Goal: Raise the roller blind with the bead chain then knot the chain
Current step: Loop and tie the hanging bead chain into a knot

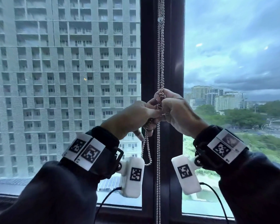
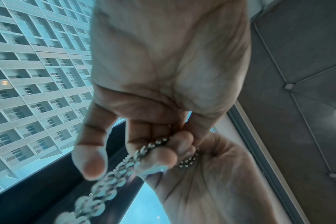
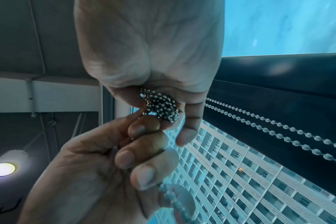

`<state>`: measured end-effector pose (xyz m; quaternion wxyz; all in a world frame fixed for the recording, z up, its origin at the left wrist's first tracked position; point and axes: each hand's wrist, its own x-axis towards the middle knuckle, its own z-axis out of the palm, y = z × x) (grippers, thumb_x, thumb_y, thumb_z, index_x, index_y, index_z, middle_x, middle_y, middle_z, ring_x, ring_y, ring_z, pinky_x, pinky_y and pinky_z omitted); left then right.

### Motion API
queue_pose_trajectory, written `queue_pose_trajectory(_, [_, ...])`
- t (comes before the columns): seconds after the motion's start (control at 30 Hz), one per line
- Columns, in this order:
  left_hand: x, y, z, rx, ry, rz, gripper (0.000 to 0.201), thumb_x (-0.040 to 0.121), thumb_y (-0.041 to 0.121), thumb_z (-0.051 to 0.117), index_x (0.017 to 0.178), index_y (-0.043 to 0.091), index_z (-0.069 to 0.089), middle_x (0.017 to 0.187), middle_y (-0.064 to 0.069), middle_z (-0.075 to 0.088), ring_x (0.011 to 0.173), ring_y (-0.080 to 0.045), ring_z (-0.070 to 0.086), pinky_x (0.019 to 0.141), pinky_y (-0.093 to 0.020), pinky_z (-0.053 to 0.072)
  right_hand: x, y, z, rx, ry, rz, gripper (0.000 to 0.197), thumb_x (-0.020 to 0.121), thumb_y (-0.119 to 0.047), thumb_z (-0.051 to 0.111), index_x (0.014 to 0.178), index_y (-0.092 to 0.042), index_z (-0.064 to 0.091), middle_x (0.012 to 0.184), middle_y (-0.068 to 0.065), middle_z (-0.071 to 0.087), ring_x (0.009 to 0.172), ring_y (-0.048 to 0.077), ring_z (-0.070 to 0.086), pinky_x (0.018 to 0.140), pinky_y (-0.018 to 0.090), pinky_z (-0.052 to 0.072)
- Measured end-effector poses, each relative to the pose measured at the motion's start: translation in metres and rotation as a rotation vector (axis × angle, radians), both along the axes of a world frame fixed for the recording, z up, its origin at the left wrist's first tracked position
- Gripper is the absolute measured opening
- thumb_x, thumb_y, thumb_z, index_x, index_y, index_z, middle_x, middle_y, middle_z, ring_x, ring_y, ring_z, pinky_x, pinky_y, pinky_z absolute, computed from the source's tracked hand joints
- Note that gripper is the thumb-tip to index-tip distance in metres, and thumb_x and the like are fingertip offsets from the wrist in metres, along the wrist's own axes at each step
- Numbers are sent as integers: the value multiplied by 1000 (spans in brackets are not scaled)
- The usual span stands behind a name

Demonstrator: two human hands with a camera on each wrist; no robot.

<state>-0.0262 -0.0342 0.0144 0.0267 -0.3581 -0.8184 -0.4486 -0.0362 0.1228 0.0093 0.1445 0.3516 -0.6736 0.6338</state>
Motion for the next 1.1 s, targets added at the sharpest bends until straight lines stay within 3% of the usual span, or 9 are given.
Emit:
queue_pose_trajectory(0.07, [1, 3, -3, -6, 13, -5, 31, 99, 28, 52, 75, 11, 61, 60, -3, 48, 47, -13, 48, 48, -28, 48, 1, -5, -3, 28, 28, -49, 6, 88, -11, 49, 84, -10, 46, 73, 11, 55, 50, 18, 55, 48, 28, 48])
queue_pose_trajectory(0.17, [1, 7, -4, -14, 37, -8, 28, 97, 18, 53, 71, 9, 60, 58, -3, 46, 46, -13, 41, 48, -28, 42, -2, -12, -4, -44, 65, -193, 26, 106, -26, 46, 90, -5, 48, 53, -1, 50, 35, 9, 49, 35, 19, 40])
queue_pose_trajectory(0.27, [2, 7, -6, -81, 40, -57, 36, 98, 20, 53, 62, 15, 54, 58, -3, 43, 49, -15, 39, 51, -29, 38, -10, -10, 2, -79, 160, -304, 35, 106, -30, 45, 79, -8, 45, 52, -1, 48, 37, 9, 42, 37, 20, 36])
queue_pose_trajectory(0.4, [3, 7, -13, -200, 42, -90, 39, 100, 27, 50, 63, 16, 53, 60, -5, 44, 51, -16, 46, 61, -37, 43, -13, -7, 11, -186, 144, -248, 40, 106, -34, 45, 73, -11, 41, 50, 1, 47, 37, 19, 40, 37, 25, 37])
queue_pose_trajectory(0.6, [-1, 5, -12, -288, 118, -27, 36, 98, 27, 52, 72, 5, 63, 66, 0, 65, 71, -11, 59, 68, -38, 53, -12, -14, -4, -245, 91, -187, 57, 105, -44, 40, 57, -14, 35, 48, 6, 34, 38, 14, 29, 39, 21, 26])
queue_pose_trajectory(0.8, [-6, 1, -17, -397, 153, -29, 36, 99, 27, 50, 72, 9, 66, 71, 0, 68, 72, -15, 54, 73, -41, 52, -15, -15, 6, -242, 80, -39, 47, 105, -37, 43, 65, -12, 43, 51, 4, 44, 43, 19, 39, 46, 30, 40])
queue_pose_trajectory(0.97, [-8, 6, -16, -397, 232, -45, 31, 97, 14, 52, 76, 1, 70, 74, -7, 71, 65, -1, 59, 72, -19, 48, -20, -24, -17, -291, 53, -63, 51, 105, -42, 39, 62, -16, 34, 53, 6, 30, 41, 14, 27, 37, 18, 25])
queue_pose_trajectory(1.03, [-15, 1, -16, -408, 238, 9, 25, 95, 17, 57, 75, 14, 71, 73, 3, 71, 67, 0, 62, 73, -20, 49, -20, -22, -15, -222, 34, -36, 49, 107, -40, 38, 64, -15, 37, 54, 5, 33, 45, 15, 27, 40, 23, 24])
queue_pose_trajectory(1.1, [-22, -9, -11, -412, 229, 74, 18, 93, 19, 60, 82, 14, 75, 78, 4, 73, 67, -1, 62, 65, -16, 49, -20, -16, -8, -146, 37, -16, 44, 108, -33, 38, 69, -13, 43, 55, 4, 41, 48, 18, 34, 44, 28, 30])
